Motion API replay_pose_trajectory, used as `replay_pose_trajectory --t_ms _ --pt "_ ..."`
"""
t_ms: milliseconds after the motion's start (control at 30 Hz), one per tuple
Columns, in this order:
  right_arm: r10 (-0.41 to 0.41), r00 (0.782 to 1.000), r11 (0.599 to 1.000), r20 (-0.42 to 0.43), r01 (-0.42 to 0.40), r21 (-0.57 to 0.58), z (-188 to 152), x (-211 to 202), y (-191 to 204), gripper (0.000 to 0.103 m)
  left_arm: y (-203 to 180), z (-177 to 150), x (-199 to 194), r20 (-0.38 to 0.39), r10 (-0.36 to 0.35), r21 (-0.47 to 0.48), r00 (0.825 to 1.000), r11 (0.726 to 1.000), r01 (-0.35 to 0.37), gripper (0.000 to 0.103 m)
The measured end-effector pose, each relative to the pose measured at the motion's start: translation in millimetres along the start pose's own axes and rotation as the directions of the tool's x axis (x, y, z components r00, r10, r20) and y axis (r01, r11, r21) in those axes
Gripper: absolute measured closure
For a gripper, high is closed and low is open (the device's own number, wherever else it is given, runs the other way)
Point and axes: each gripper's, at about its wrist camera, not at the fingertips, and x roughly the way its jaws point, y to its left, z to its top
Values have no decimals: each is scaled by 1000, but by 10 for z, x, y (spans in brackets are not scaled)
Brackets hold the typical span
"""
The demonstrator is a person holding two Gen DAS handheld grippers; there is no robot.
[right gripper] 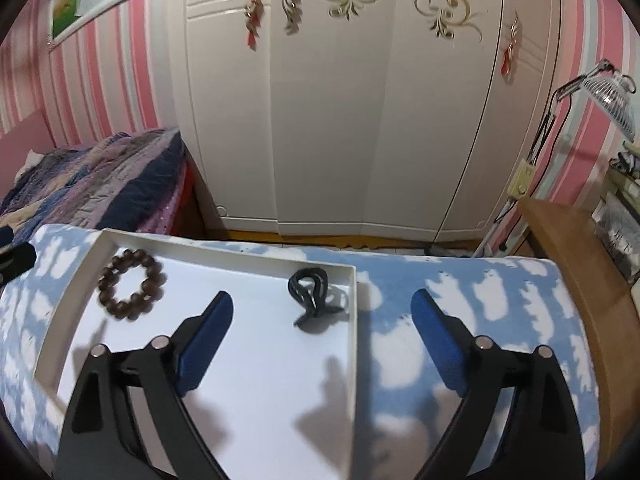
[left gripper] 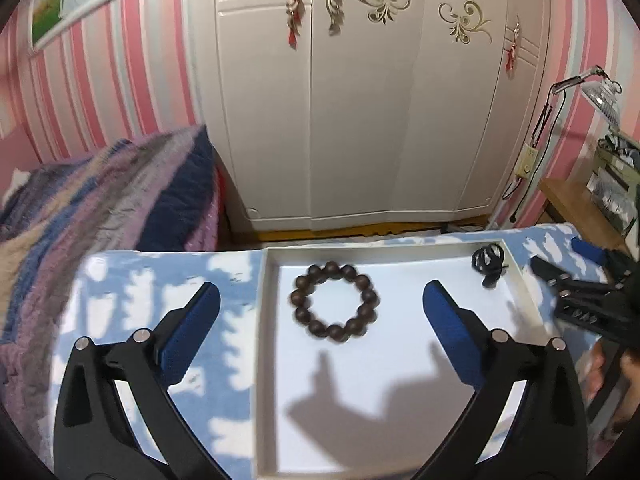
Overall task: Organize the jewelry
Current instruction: 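Withdraw both tools from the tray toward the remaining jewelry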
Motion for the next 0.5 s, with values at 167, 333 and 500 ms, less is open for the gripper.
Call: replay_pose_trajectory --t_ms 167,333,500 --pt "-51 997 999 60 51 5 -190 -484 -78 4 226 -227 -454 19 13 -23 1000 1000 -13 3" --pt "-68 992 998 103 67 13 -410 -927 -132 2 309 -561 -876 34 22 -30 999 999 -21 3" --pt "-70 991 998 111 68 15 -712 -1288 -181 2 261 -899 -1192 39 -1 -1 999 1000 1 3"
